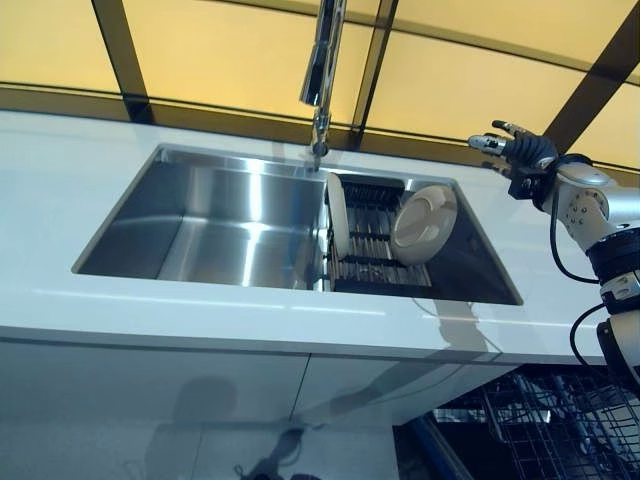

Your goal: Take plates into dishwasher

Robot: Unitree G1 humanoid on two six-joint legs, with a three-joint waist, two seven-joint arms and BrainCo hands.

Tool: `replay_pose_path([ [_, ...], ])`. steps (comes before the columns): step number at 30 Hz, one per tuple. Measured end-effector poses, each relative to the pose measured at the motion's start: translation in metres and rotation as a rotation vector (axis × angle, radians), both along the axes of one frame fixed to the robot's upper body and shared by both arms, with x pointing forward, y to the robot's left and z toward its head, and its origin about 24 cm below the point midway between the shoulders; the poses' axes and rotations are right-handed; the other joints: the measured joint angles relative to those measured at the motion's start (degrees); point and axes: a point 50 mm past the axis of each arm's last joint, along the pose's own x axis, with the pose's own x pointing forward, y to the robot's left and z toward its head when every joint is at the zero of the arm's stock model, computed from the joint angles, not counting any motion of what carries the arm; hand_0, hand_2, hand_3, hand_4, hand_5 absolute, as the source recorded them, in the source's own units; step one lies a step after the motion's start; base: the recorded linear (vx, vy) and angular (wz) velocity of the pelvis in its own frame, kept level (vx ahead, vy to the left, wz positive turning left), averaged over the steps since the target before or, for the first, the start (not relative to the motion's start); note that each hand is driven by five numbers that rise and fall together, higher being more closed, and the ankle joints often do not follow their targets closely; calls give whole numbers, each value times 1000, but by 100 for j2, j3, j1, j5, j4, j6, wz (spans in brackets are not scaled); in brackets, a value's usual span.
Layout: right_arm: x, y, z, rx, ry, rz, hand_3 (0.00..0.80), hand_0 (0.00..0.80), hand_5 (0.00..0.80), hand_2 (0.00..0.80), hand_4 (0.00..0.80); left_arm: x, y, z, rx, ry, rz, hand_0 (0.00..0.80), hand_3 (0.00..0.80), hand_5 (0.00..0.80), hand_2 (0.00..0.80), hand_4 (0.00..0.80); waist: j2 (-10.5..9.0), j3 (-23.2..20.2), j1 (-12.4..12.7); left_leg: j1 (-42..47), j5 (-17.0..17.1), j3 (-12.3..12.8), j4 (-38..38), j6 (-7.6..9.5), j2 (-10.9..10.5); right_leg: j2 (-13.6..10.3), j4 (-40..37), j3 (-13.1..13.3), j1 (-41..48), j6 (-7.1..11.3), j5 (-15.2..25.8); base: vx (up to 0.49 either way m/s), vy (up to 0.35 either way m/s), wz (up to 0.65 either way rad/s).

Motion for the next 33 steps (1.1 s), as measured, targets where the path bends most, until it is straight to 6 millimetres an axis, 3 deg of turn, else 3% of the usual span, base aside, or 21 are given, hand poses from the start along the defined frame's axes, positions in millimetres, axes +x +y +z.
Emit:
replay_pose_path([
  [4,1,1,-1,-43,15,-27,0,0,0,0,0,17,5,3,24,-44,-16,0,0,0,0,0,-5,237,25,-224,26,-53,99,5,1,11,1,-1,-112,-20,30,-45,-7,14],
  [9,2,3,3,-46,22,-29,0,0,0,0,0,23,7,5,33,-62,-19,0,0,0,0,0,0,491,26,-278,26,-99,132,4,-5,11,1,0,-130,-20,30,-13,-3,5],
  [22,1,-16,4,-101,76,-124,0,0,0,0,0,33,6,6,27,-107,-17,0,0,0,0,0,1,507,-30,-296,26,-85,119,4,0,10,1,5,-160,-19,30,0,0,0],
  [33,1,-14,9,-116,81,-92,0,0,0,0,0,37,6,6,21,-121,-15,0,0,0,0,0,29,527,-40,-359,28,-58,105,6,1,9,1,24,-249,-21,35,0,0,0],
])
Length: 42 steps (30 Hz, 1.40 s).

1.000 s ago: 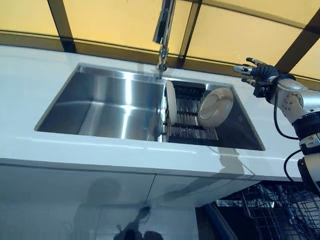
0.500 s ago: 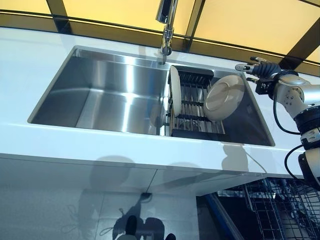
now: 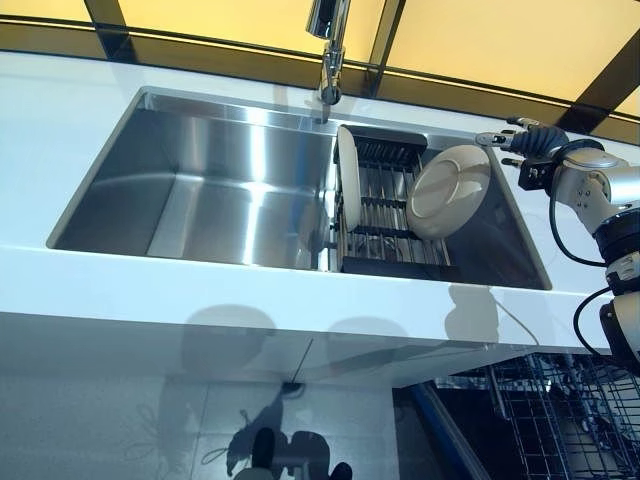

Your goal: Take plates into dishwasher

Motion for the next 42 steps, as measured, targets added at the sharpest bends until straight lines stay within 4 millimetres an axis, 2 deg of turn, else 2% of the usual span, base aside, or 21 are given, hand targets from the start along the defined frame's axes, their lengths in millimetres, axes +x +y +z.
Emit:
replay_pose_path([
  [21,0,1,-4,-23,49,33,0,0,0,0,0,5,-1,1,-11,-16,6,0,0,0,0,0,98,187,-1,-24,5,77,-20,7,4,-3,1,24,-52,-2,12,-7,2,0],
  [42,-1,3,-10,-31,121,101,0,0,0,0,0,10,-2,1,-17,-35,-3,0,0,0,0,0,108,194,-1,-19,7,86,-19,8,5,-5,1,41,-52,-3,12,0,0,0],
])
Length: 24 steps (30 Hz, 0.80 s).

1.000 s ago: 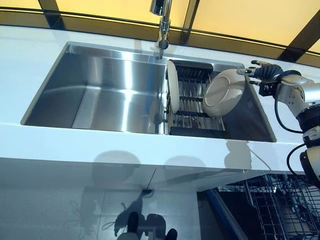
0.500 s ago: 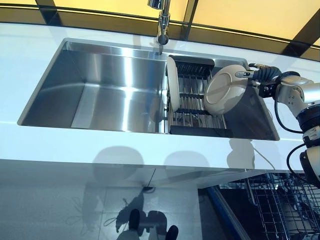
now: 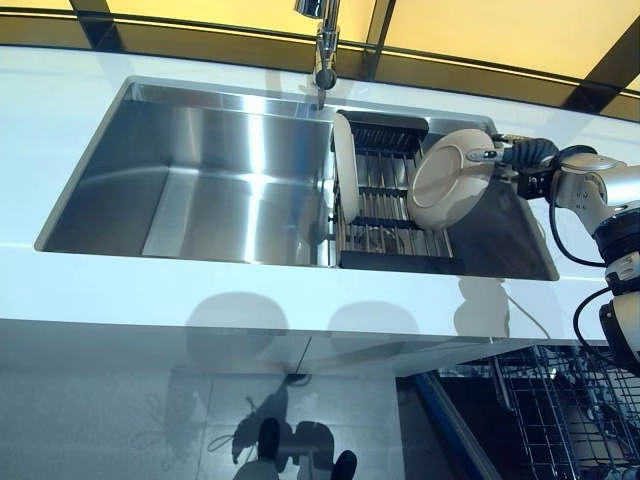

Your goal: Take plates into dishwasher

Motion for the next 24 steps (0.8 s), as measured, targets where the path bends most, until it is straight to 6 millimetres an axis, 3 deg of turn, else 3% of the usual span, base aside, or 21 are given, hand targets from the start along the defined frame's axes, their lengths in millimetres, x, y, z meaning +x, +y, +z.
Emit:
replay_pose_path([
  [15,0,3,-6,21,46,44,0,0,0,0,0,1,-2,-1,-20,-4,0,0,0,0,0,0,1,0,14,1,3,1,9,2,0,-1,0,0,5,-1,2,0,0,0],
  [24,5,16,-13,-5,72,78,0,0,0,0,0,3,-3,0,-26,-10,2,0,0,0,0,0,8,-1,24,1,5,1,19,2,0,-1,-1,-3,9,-2,4,4,0,0],
])
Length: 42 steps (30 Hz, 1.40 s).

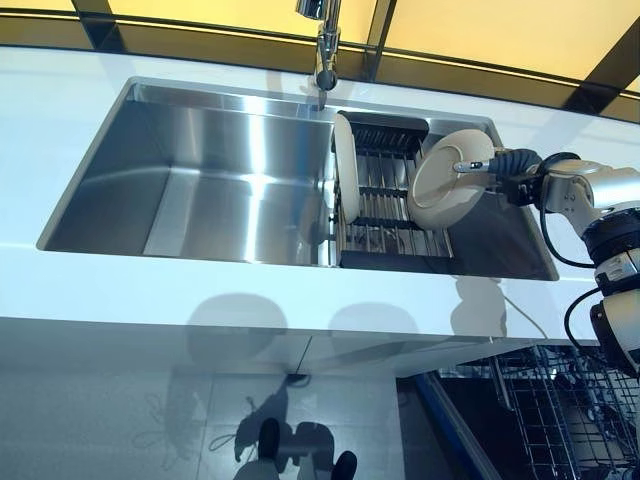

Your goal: Take plates into dishwasher

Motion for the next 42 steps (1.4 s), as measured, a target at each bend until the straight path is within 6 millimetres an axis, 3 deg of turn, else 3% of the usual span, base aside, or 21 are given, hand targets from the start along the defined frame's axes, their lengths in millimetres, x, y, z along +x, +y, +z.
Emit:
replay_pose_path([
  [2,0,0,0,-4,1,0,0,0,0,0,0,0,0,0,-1,0,3,0,0,0,0,0,7,1,12,1,0,1,3,0,-1,0,1,5,4,-1,1,0,0,0],
  [3,0,1,-1,-8,2,1,113,113,113,113,113,0,0,0,-2,0,7,0,0,0,0,0,12,0,17,1,1,0,6,0,-1,0,1,5,5,-1,1,0,0,0],
  [5,1,3,-2,-25,8,3,229,229,229,229,229,0,0,0,-3,1,8,0,0,0,0,0,26,-3,16,0,1,0,11,0,0,0,1,4,7,-3,5,0,0,0],
  [6,2,4,-4,-44,16,5,502,502,502,502,502,0,-1,0,-5,1,8,0,0,0,0,0,43,-7,14,0,1,0,15,0,0,0,0,4,9,-3,8,0,0,0],
  [7,3,6,-6,-66,24,7,725,725,725,725,725,-1,-1,-1,-6,2,9,0,0,0,0,0,62,-13,19,-1,1,0,17,0,-1,0,0,1,9,-3,10,0,0,0],
  [8,4,8,-8,-91,35,9,800,800,800,800,800,-1,-2,-1,-7,3,9,0,0,0,0,0,82,-18,19,-2,1,0,20,1,0,0,0,-7,10,-4,11,0,0,0],
  [14,5,9,-13,-142,48,-12,800,800,800,800,800,-1,-4,-2,-15,-2,22,0,0,0,0,0,160,-29,76,-6,2,-4,37,0,2,3,0,-16,20,-6,13,0,0,0],
  [28,6,-1,7,-242,-64,-157,800,800,800,800,800,-2,-6,-2,-12,4,9,0,0,0,0,0,159,-47,158,139,6,0,28,2,7,10,0,-53,182,-6,14,1,-3,1],
  [38,-1,-6,40,-288,-203,-202,800,800,800,800,800,-10,-5,-3,-6,24,12,0,0,0,0,0,-205,-341,-16,472,14,166,-111,-8,35,21,0,46,366,-6,13,13,0,-8],
  [42,-3,-5,58,-315,-261,-216,800,800,800,800,800,-14,-4,-4,8,37,1,0,0,0,0,0,-245,-637,-133,571,13,243,-177,-9,41,21,-1,113,398,-5,13,10,10,-9],
])
